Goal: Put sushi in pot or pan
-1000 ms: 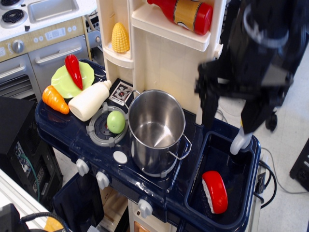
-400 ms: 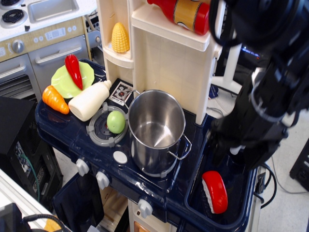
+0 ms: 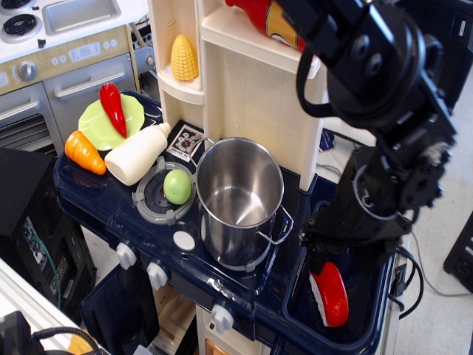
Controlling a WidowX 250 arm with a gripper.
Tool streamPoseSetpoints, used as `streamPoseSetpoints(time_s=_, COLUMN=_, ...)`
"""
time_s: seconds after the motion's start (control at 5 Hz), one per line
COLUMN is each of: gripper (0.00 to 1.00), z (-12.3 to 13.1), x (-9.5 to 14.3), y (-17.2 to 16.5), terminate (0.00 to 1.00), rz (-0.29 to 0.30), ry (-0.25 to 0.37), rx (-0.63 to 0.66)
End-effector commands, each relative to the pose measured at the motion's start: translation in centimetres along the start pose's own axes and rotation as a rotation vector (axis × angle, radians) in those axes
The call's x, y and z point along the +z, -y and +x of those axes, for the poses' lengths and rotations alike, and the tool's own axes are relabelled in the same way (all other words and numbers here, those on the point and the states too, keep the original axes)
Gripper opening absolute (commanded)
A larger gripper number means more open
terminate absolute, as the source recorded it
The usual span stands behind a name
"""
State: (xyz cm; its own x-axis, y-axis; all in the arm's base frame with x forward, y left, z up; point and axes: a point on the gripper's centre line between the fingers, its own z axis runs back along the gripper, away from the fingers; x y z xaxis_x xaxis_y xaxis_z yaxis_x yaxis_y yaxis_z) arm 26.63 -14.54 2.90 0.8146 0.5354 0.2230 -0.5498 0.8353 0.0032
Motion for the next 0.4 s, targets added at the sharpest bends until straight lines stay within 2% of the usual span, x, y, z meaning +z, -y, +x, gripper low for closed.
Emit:
streamPoseSetpoints(time_s=0.0, gripper=1.00, z=0.74, x=-1.97, y=0.05, terminate=0.00, rz=-0.040, ry=0.016, rx=-0.009)
streamPoseSetpoints(time_s=0.2, gripper=1.00, z=0.78, x=-2.68, y=-0.76, terminate=0.00, rz=-0.037, ry=0.018, rx=-0.015)
